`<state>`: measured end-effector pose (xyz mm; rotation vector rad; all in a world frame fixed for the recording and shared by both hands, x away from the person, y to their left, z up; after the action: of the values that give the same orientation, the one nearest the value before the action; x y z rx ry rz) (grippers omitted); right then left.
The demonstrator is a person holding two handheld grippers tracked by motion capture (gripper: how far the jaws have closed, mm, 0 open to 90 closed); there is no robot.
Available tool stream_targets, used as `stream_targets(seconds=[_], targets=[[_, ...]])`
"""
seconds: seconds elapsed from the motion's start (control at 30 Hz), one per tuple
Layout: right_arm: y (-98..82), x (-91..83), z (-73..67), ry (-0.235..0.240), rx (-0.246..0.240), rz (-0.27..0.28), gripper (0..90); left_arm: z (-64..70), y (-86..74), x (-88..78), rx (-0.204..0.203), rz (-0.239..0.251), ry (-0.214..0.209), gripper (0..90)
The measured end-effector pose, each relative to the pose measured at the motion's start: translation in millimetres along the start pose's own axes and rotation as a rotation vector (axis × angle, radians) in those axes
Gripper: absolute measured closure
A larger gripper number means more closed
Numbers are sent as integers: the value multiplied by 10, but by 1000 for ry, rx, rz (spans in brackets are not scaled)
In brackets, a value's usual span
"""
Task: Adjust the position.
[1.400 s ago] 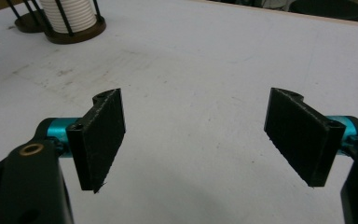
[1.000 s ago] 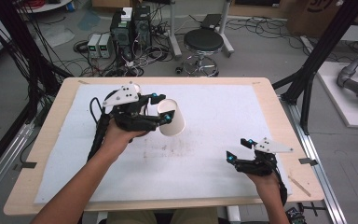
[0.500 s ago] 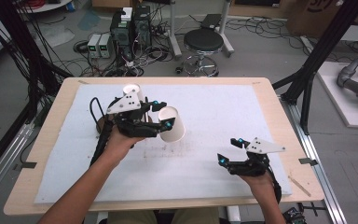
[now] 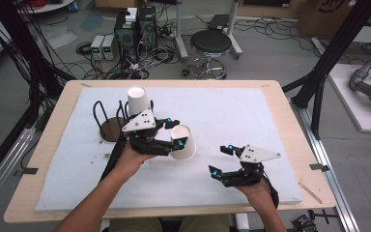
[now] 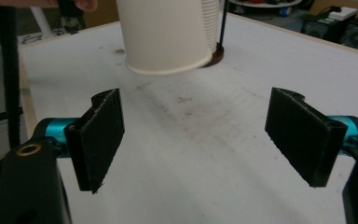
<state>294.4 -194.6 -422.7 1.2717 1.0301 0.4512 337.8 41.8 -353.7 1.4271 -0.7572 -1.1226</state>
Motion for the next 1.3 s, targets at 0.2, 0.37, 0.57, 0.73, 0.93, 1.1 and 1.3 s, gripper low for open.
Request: stream_targets(seconds=[0.2, 0.37, 0.57, 0.73, 0.93, 1.1, 1.3], targets=[[54, 173, -43, 39, -28, -16, 198, 50, -53, 32, 11, -21, -12, 363], [116, 334, -81, 74, -60, -30, 199, 71, -59, 46, 15, -27, -20, 363], [177, 514, -121, 102, -75, -37, 198, 136, -67, 66, 33, -43, -31, 363], [196, 571, -159, 117, -83, -16, 199, 183, -54, 73, 44, -38, -41, 364], [201, 593, -182, 136, -82, -3, 199, 221, -45, 96, 46, -33, -52, 365], [198, 620, -202, 144, -80, 5, 199, 254, -29, 117, 33, -17, -70, 365], [202, 617, -206, 159, -81, 24, 242, 281, -6, 110, 38, -4, -80, 364]])
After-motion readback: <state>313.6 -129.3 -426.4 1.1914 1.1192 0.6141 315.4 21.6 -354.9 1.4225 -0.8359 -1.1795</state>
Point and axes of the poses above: each handheld gripper's, and its own axes: x roughly forward along the jaws, y roughly out of its top, z roughly to its right, the point moved 5 cm from there along x, roughly forward along the jaws, and after that the axes turned 1 degree about -y, right-handed, at the moved point
